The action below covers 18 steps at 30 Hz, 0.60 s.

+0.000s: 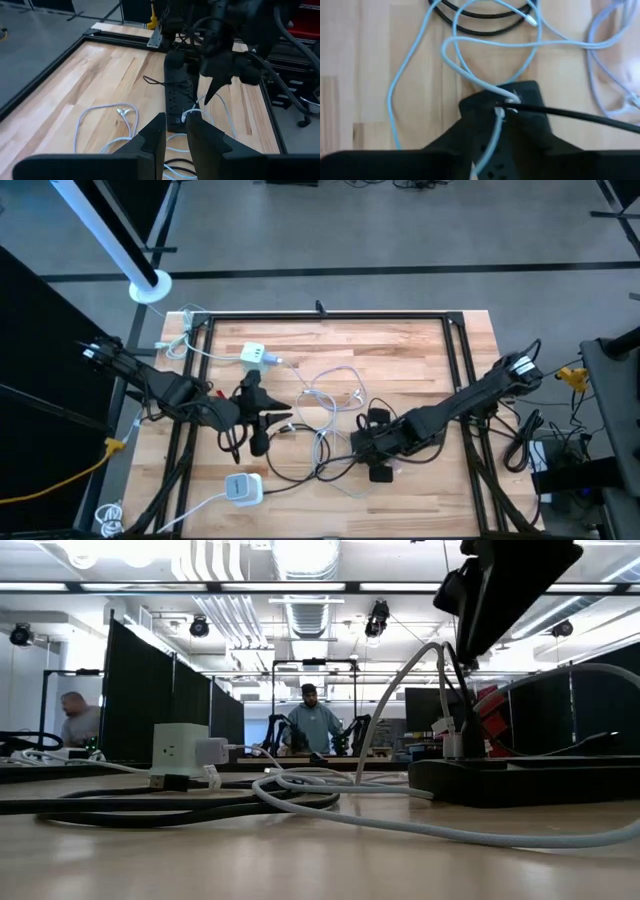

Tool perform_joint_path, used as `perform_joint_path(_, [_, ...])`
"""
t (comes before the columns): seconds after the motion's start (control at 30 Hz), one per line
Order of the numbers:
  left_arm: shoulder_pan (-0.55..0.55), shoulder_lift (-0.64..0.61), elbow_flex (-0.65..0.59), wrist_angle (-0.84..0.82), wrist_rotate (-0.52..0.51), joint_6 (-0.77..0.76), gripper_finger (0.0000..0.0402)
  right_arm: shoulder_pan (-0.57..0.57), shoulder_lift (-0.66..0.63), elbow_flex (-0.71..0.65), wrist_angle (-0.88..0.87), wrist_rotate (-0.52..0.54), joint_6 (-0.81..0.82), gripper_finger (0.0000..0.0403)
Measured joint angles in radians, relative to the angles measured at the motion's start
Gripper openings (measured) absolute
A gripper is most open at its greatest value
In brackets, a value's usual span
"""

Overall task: Insert USB
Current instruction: Insert the black USB cable into the black outlet extension, then return to Home Position

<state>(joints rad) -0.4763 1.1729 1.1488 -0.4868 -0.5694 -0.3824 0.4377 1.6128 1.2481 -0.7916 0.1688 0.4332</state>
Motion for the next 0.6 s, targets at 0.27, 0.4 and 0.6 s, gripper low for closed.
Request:
perform_joint_path(0.27, [0.0, -0.027, 0.0, -0.007, -0.016, 0.088, 0.0064, -0.048, -0.184, 0.006, -0.045, 0.016, 0.02, 0.0199])
perform_joint_path(0.4, [0.0, -0.029, 0.0, -0.012, -0.016, 0.116, 0.0064, -0.097, -0.295, 0.004, -0.038, 0.019, 0.022, 0.0202])
perform_joint_path(0.6, [0.003, -0.034, 0.0, 0.016, -0.105, 0.173, 0.0064, -0.142, -0.437, -0.034, 0.086, 0.016, -0.004, 0.0166])
